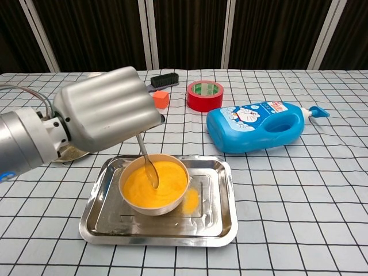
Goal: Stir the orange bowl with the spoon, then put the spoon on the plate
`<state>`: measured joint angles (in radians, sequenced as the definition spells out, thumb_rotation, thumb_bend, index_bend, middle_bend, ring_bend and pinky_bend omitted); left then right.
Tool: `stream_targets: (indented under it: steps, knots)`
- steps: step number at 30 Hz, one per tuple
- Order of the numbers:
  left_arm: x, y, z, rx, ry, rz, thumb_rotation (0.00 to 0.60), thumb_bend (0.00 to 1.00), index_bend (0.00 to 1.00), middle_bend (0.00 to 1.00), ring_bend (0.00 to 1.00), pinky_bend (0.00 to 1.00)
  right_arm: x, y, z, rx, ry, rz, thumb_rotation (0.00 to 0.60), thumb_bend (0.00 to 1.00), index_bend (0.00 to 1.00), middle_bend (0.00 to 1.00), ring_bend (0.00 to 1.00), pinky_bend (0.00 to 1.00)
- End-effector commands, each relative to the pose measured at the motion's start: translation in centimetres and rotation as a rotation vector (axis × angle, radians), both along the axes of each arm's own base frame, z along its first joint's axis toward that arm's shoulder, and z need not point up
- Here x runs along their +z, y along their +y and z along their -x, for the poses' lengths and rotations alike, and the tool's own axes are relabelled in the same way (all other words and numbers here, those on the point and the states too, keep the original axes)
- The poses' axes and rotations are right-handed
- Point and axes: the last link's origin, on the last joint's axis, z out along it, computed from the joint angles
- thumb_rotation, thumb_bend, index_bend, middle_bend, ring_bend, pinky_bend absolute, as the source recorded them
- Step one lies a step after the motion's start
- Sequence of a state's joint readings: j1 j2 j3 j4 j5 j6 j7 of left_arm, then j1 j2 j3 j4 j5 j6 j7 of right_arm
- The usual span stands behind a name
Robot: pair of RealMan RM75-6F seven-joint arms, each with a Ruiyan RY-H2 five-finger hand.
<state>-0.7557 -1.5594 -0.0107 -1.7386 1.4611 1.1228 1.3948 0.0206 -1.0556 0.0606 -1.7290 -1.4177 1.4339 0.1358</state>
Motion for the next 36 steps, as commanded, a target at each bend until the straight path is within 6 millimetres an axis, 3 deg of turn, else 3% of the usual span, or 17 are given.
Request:
stream_targets:
  steps: [1,12,36]
  knots:
    - [0.3,-0.6,0.3,-0.009,0.018,0.014,0.6,0.89,0.79,1.0,1.0,0.98,0.0,0.0,0.0,0.001,-0.001,-0.001,0.6,0.31,0.0,0.0,0.0,0.0]
    - [0.1,-0.8,0.9,-0.017,0.071,0.018,0.6,0.89,0.79,1.0,1.0,0.98,0.0,0.0,0.0,0.0,-0.002,0.0,0.6,0.31,0.0,0.0,0.0,0.0]
    - [-2.1,1.2,0.3,0.046,0.132,-0.087,0.6,0.89,0.83,1.0,1.0,0.98,0.0,0.0,0.0,0.0,-0.004,-0.001,0.6,0.31,0.0,0.0,0.0,0.0]
